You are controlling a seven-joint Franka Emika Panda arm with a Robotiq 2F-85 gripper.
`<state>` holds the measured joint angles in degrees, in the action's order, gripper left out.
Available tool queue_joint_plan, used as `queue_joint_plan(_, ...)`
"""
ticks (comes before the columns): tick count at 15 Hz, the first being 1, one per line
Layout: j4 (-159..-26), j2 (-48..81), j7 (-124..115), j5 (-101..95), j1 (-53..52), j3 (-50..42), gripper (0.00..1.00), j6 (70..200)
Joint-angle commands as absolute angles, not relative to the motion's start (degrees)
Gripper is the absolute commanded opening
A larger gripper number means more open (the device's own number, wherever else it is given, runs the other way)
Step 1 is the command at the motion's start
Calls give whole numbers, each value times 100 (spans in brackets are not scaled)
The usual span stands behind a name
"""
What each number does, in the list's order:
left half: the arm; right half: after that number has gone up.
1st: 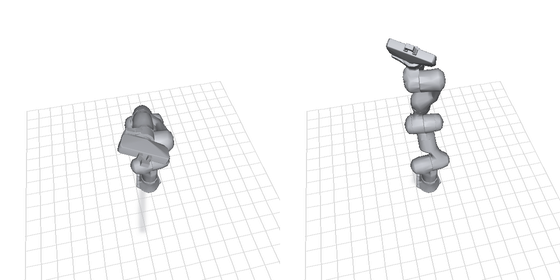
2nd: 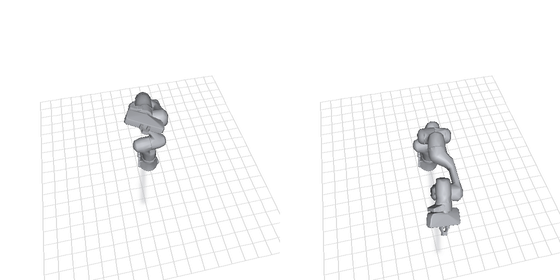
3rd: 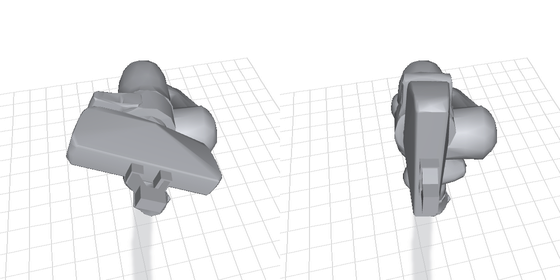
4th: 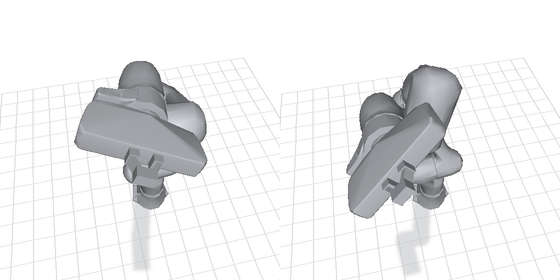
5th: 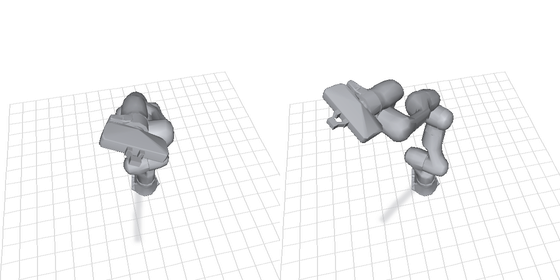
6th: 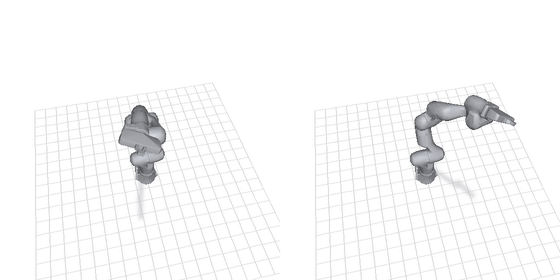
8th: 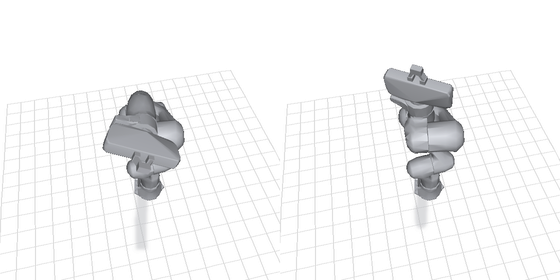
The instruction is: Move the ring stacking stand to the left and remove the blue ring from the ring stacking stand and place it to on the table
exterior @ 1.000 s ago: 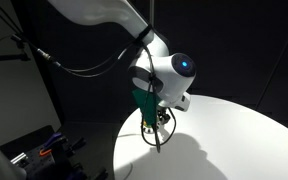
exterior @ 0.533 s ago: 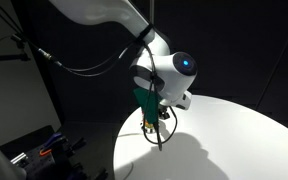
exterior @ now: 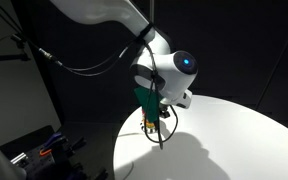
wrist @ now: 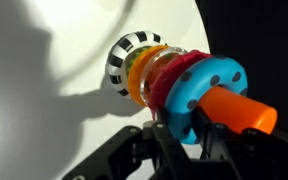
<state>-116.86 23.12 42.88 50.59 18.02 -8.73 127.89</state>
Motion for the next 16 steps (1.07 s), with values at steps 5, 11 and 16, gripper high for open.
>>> queue_joint_plan(5,-11633,2227,4222,5066,1874,-835,9,12712)
queue_joint_plan(11,-11722,1993,4127,4971,1815,-873,9,12755)
queue_joint_plan(16,-11780,1772,4132,4980,1781,-880,9,12792)
